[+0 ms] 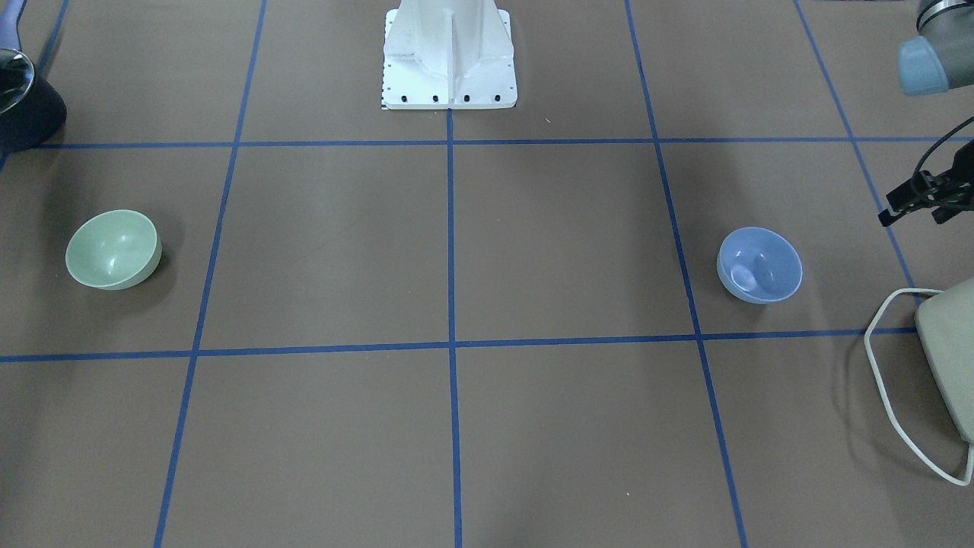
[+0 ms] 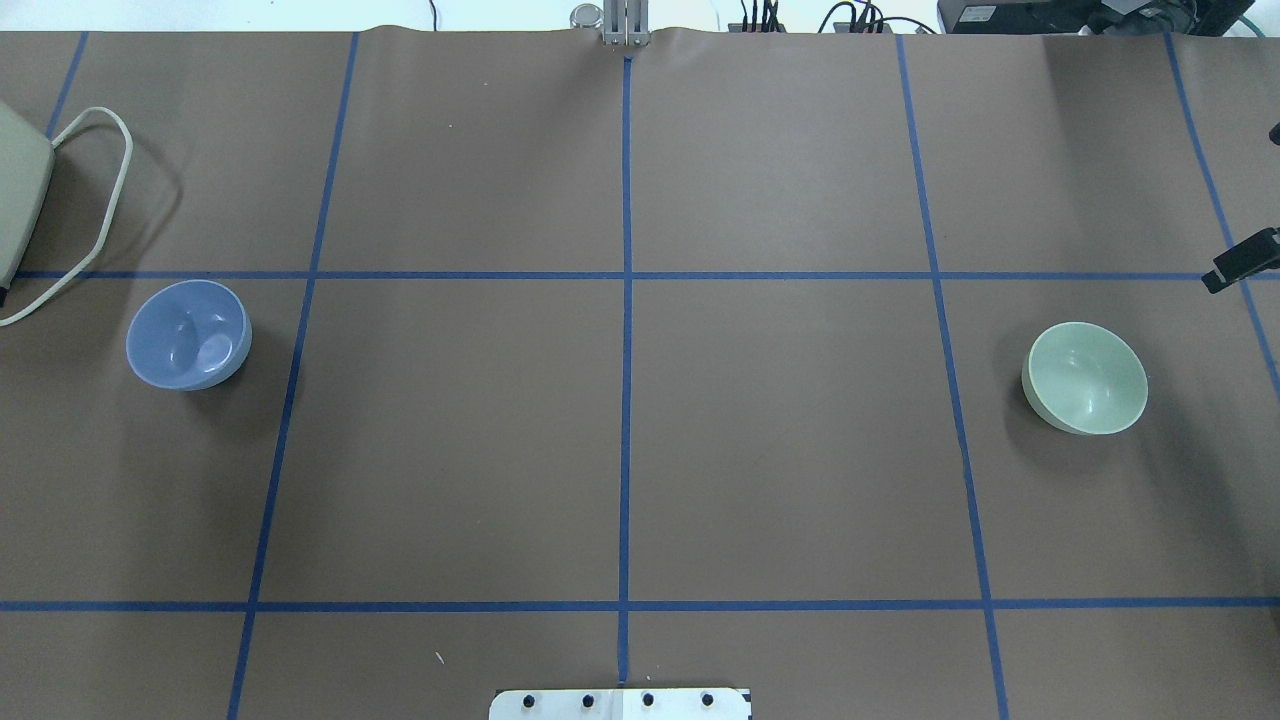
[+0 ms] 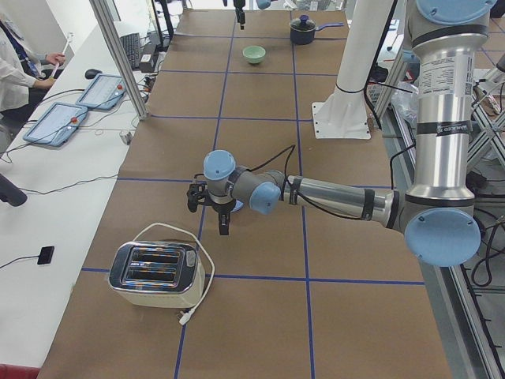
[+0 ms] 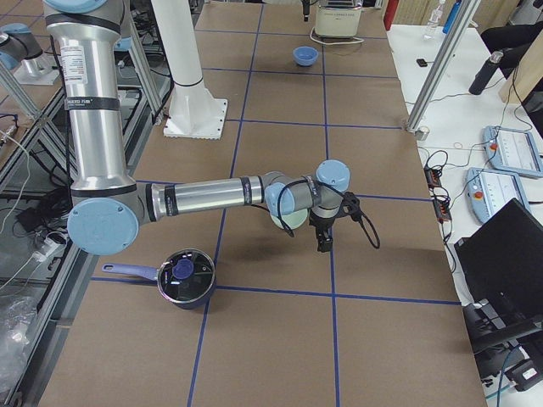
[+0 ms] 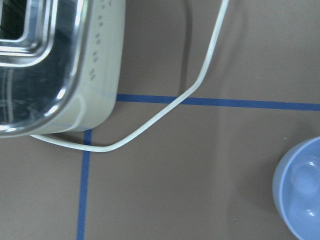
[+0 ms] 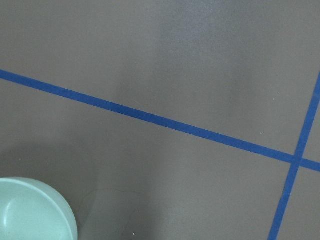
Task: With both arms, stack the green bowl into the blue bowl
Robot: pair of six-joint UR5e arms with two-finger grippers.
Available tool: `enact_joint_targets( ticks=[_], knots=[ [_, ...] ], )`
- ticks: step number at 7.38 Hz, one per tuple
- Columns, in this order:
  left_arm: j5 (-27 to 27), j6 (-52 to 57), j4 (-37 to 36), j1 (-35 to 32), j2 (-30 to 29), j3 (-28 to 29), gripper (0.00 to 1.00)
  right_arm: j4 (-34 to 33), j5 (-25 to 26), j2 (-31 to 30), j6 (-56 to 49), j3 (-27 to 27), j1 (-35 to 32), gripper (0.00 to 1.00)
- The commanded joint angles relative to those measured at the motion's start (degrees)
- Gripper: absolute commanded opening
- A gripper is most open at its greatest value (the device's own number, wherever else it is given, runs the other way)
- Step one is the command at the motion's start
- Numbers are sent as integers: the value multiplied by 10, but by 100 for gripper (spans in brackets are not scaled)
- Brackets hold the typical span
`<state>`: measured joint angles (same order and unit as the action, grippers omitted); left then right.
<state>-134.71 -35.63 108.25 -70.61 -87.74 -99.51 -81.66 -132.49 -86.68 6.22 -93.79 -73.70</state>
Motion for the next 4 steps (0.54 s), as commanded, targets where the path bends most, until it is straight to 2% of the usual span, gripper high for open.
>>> enact_joint_targets(
  ticks=[1, 3, 4],
  knots=[
    [4, -86, 38, 54, -15, 3, 100, 0, -4, -5, 1, -7, 0, 100],
    [8, -97, 39, 65, -20, 6, 100, 0, -47, -8, 43, -31, 1, 100],
    [17, -97, 41, 70, -27, 19, 100, 0, -48, -12, 54, -46, 3, 100]
  ],
)
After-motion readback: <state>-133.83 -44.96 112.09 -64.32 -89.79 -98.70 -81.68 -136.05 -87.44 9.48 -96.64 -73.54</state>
